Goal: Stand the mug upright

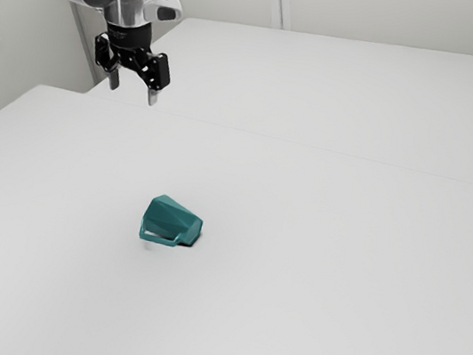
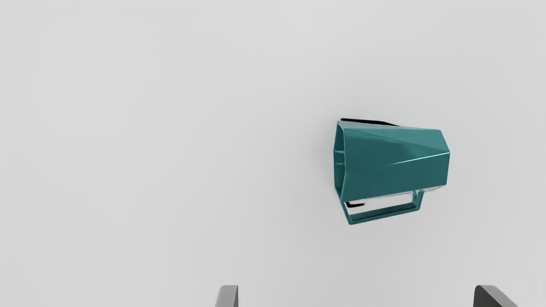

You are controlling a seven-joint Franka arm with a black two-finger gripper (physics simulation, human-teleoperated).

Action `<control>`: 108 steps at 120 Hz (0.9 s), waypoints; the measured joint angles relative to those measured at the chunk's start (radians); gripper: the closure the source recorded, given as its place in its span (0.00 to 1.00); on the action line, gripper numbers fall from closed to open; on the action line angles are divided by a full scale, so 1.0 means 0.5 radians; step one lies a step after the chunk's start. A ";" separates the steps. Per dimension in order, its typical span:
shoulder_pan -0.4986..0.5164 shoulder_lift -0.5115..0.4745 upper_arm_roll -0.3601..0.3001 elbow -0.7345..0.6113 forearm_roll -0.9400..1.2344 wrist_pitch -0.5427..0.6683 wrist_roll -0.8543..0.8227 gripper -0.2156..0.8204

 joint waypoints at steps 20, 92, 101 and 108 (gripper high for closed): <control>0.028 -0.042 0.008 -0.044 -0.080 0.028 -0.003 0.21; 0.090 -0.083 0.578 -0.885 -1.181 0.550 0.288 0.21; 0.087 -0.075 0.629 -0.941 -1.274 0.587 0.399 0.21; 0.079 -0.061 0.681 -0.983 -1.344 0.601 0.494 0.21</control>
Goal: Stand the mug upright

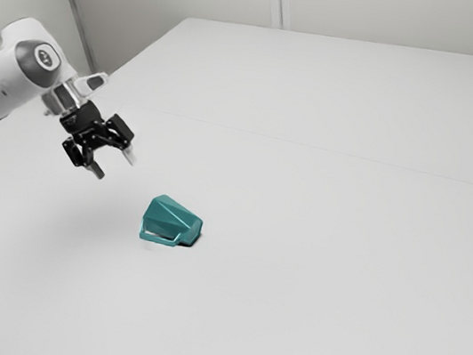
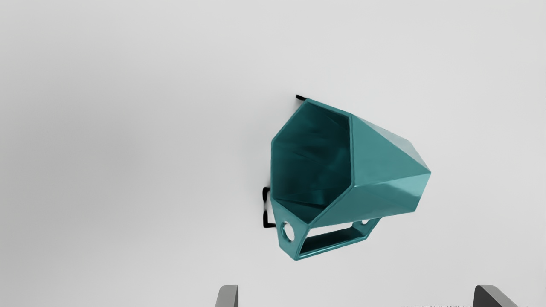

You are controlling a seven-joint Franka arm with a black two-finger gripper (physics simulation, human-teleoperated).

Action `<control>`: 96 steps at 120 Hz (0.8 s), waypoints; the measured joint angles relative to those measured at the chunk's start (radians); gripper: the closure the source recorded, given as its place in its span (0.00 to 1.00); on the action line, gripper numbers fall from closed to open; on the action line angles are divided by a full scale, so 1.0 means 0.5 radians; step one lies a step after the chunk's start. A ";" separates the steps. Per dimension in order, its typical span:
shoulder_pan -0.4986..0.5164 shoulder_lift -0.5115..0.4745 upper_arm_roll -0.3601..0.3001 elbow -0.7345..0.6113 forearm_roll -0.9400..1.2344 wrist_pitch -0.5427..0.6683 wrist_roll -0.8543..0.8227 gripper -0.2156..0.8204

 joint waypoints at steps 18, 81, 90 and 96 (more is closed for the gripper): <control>0.042 0.081 0.067 -0.073 -0.231 0.020 0.265 0.21; 0.061 0.384 0.112 -0.071 -0.747 -0.087 0.956 0.21; 0.054 0.405 0.103 -0.070 -0.794 -0.092 1.016 0.21; 0.048 0.419 0.098 -0.068 -0.821 -0.092 1.053 0.21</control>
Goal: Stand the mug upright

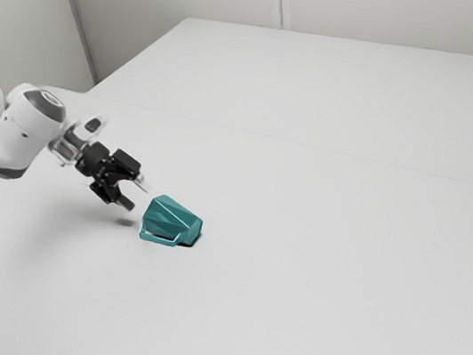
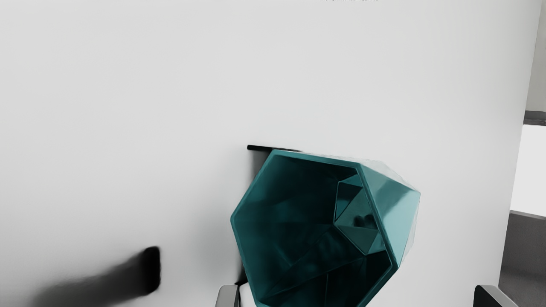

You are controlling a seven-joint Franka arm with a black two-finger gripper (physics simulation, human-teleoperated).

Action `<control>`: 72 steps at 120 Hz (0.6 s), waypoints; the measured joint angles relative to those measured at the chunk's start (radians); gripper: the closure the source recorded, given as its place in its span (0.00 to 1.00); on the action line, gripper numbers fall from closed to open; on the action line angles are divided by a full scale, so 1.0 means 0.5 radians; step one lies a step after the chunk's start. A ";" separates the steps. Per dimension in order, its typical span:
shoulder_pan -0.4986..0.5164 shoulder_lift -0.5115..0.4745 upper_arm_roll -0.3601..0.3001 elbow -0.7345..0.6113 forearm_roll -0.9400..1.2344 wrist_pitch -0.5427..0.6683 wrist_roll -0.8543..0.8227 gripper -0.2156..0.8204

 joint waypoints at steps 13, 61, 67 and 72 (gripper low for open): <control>-0.010 0.020 -0.026 0.012 -0.045 0.003 0.068 0.21; -0.030 0.080 -0.133 0.013 -0.161 0.016 0.231 0.23; -0.032 0.086 -0.140 0.012 -0.170 0.018 0.245 0.24; -0.033 0.091 -0.144 0.011 -0.175 0.021 0.255 0.26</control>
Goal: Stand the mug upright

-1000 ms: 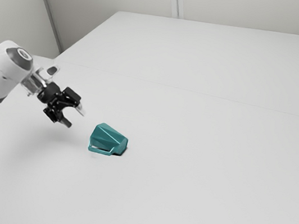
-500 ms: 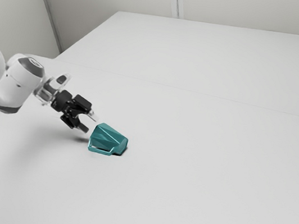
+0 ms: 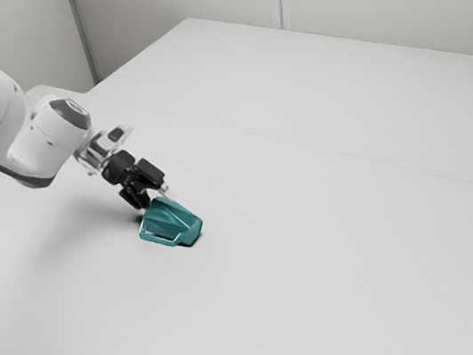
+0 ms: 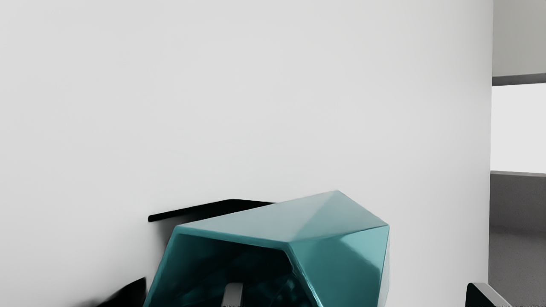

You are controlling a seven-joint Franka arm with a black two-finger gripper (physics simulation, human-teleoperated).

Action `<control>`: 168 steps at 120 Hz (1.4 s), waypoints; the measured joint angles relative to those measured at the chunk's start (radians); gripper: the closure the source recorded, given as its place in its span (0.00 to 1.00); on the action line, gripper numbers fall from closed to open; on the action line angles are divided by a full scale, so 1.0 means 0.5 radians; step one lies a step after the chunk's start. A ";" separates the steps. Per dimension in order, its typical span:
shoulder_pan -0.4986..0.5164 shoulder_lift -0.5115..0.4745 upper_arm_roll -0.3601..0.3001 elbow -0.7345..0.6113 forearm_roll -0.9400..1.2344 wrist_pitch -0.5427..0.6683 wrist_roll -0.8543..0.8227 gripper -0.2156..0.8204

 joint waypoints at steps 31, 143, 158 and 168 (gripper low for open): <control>0.002 0.005 -0.003 -0.002 -0.011 0.010 0.049 0.62; -0.153 -0.356 -0.068 0.012 0.581 0.142 -0.233 0.94; -0.199 -0.349 -0.076 0.055 0.826 0.262 -0.337 0.94; -0.231 -0.342 -0.088 0.086 0.979 0.323 -0.408 0.94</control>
